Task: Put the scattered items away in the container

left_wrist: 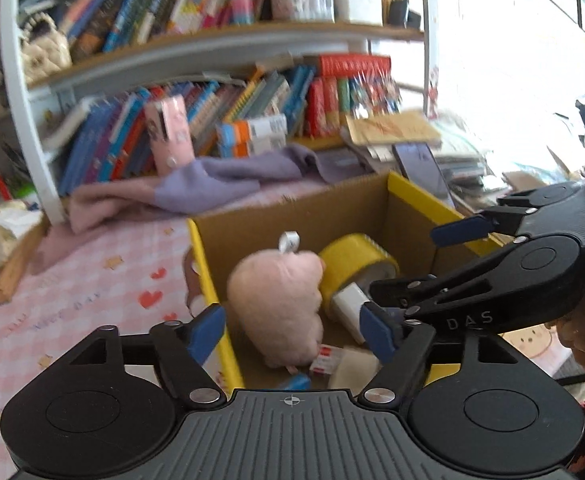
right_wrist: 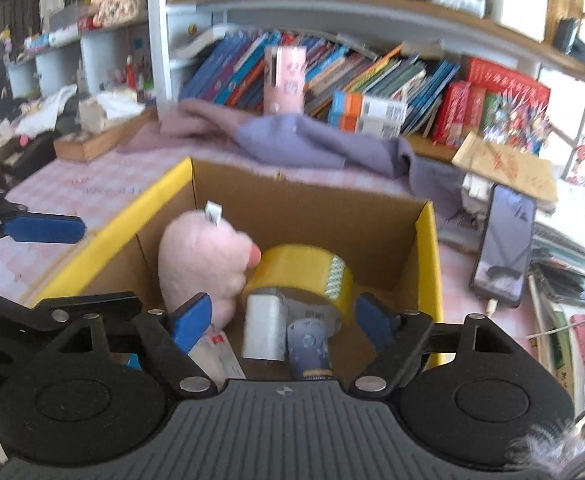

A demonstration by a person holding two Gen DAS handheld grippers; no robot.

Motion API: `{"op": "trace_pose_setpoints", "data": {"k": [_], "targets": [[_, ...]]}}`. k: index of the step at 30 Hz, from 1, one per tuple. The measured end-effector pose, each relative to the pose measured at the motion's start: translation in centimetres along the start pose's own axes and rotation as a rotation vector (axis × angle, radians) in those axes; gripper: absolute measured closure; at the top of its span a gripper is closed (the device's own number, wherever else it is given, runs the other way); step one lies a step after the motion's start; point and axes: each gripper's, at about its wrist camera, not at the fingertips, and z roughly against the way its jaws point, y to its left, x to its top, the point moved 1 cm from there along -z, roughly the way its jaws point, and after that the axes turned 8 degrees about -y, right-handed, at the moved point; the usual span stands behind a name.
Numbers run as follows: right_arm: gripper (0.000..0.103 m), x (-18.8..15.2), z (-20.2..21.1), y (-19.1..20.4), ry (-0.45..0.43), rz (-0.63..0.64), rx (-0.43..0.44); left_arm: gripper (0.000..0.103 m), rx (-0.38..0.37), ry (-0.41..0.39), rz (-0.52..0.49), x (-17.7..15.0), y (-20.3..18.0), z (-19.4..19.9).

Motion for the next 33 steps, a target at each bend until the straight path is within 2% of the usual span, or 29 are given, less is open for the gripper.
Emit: {"op": "trace_pose_setpoints", "data": {"k": [5, 11, 15, 21, 25, 33], "targets": [[0.02, 0.4, 2.0, 1.5, -0.062, -0.021, -0.038, 0.013, 0.046, -0.057, -0.016, -0.3, 0.6, 2.9], [0.013, 0.0, 4.5, 5.2, -0.101, -0.01, -0.092, 0.009, 0.084, -0.069, 0.019, -2.0, 2.4, 6.5], [0.012, -0.8, 5.8, 7.9, -0.093, 0.0, -0.111, 0.009, 0.12, -0.068, 0.037, -3.5, 3.6, 9.2], [0.012, -2.8, 8.6, 12.1, -0.081, 0.003, -0.119, 0.009, 0.162, -0.041, 0.1, -6.3, 5.7, 12.9], [0.012, -4.7, 10.6, 14.5, -0.054, -0.025, -0.141, 0.009, 0.195, 0.005, 0.131, -8.5, 6.8, 15.3], [0.012, -9.2, 14.2, 17.8, 0.008, -0.104, -0.2, 0.008, 0.173, 0.062, 0.152, -12.2, 7.8, 19.4]]}}
